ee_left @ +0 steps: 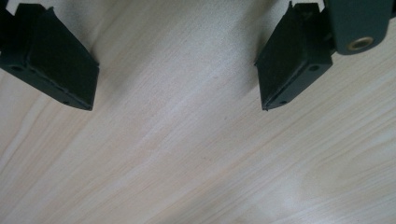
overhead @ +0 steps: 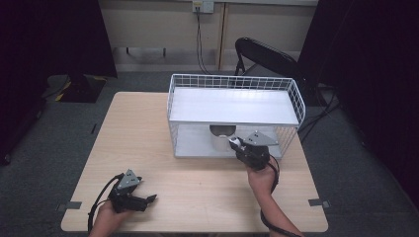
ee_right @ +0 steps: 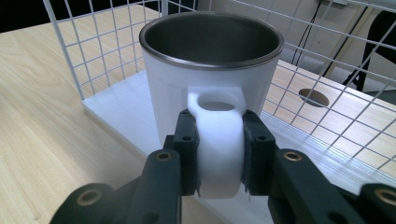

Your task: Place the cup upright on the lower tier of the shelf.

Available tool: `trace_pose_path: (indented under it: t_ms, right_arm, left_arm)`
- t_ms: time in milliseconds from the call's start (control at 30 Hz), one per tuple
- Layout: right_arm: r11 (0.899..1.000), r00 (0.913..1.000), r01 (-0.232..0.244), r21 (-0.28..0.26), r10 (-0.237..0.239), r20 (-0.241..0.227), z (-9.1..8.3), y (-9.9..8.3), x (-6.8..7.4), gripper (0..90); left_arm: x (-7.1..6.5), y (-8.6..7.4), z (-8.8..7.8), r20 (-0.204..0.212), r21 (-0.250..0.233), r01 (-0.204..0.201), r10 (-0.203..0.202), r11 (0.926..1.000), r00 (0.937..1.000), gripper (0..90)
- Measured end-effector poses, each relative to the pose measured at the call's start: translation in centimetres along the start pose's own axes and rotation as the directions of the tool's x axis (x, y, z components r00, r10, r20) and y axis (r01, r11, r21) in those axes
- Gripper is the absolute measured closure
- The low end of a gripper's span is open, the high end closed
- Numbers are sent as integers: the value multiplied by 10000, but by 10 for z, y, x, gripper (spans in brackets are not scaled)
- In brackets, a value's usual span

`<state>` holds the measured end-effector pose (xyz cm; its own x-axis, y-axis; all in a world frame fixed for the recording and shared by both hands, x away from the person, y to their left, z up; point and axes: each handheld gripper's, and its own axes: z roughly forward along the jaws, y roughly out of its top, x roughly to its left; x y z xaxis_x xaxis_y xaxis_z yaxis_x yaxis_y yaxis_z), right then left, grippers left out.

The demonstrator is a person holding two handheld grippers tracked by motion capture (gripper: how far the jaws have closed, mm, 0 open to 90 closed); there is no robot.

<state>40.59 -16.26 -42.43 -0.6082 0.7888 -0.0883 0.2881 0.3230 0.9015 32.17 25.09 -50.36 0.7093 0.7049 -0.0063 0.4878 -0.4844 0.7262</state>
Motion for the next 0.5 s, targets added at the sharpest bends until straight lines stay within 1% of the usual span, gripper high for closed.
trace_pose_path:
  t_ms: [500]
  right_arm:
    - [9998,9994,-189,-21,189,301,3,-4,-5,716]
  left_arm:
    - [0,0,0,-1,9,-3,3,10000,10000,120]
